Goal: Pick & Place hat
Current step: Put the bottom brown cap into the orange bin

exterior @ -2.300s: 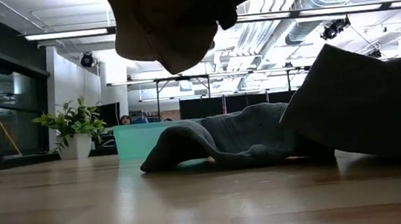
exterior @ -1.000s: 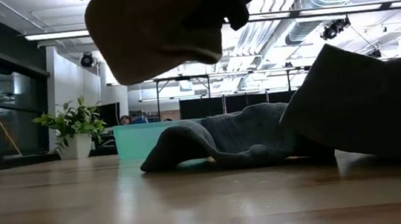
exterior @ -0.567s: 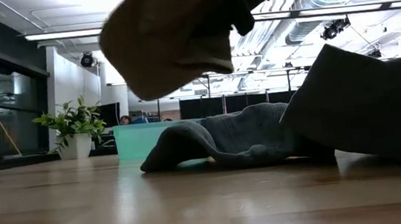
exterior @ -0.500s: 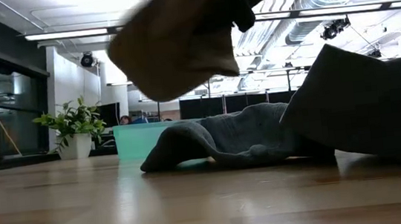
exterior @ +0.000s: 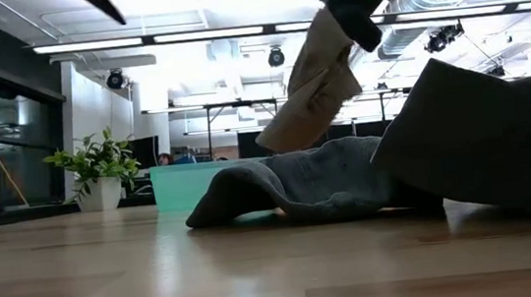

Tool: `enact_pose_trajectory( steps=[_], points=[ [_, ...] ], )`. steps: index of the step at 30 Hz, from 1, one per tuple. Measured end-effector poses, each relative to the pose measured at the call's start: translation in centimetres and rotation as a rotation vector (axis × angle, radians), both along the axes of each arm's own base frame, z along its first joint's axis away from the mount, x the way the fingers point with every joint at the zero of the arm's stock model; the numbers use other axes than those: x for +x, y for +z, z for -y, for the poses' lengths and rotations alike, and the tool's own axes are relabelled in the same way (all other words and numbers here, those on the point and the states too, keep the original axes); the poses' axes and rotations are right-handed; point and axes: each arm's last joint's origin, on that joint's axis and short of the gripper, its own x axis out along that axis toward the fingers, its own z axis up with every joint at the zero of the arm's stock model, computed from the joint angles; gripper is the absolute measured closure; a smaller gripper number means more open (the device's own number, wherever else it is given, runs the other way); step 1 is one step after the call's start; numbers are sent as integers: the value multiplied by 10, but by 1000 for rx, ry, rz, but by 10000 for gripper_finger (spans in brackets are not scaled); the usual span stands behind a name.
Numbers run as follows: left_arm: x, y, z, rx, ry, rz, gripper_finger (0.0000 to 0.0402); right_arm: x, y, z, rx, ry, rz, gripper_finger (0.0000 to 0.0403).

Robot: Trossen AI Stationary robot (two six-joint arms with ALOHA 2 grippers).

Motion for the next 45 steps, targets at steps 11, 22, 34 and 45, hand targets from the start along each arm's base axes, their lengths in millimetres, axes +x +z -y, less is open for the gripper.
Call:
enact_pose_trajectory(
  steps=[11, 22, 34, 45],
  points=[
    [-23, -1, -27, 138, 62, -74, 126, -9, 1, 43, 161, -273, 157, 402],
    [-30, -9, -63, 213, 178, -101, 126, -14, 9, 83, 160, -598, 446, 402],
    [-26, -9, -85, 205, 262, -163, 126, 25, -24, 111, 107, -834, 423, 403],
    [-24, -11, -96, 159, 309, -194, 126, 48, -62, 136, 192, -1075, 392, 403]
  ],
)
